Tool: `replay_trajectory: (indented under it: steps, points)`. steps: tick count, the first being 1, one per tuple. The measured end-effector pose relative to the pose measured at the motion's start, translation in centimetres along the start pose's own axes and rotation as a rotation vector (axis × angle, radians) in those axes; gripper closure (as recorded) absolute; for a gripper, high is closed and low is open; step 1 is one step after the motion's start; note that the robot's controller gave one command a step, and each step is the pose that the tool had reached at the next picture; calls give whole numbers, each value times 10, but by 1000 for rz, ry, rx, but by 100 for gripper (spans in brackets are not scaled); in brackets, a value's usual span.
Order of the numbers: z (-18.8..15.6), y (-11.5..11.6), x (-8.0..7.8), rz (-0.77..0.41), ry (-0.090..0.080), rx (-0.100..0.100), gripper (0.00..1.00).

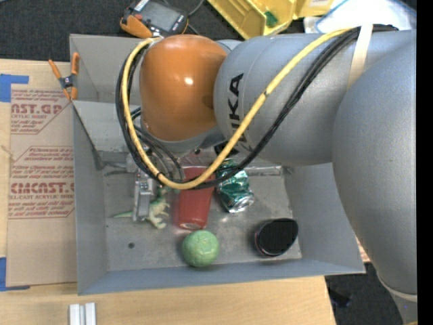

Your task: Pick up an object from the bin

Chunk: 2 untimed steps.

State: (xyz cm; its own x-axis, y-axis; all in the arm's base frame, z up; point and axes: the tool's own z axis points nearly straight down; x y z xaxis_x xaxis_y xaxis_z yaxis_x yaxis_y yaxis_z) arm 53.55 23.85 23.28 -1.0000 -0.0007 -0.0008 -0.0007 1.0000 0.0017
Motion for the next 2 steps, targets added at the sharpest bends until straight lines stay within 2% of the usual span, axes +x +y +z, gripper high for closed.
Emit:
replay_trajectory:
  steps: [1, 2]
  points:
    - [0, 0, 0, 0, 0, 0, 0]
    - [0, -23, 4, -63, -2, 0, 0]
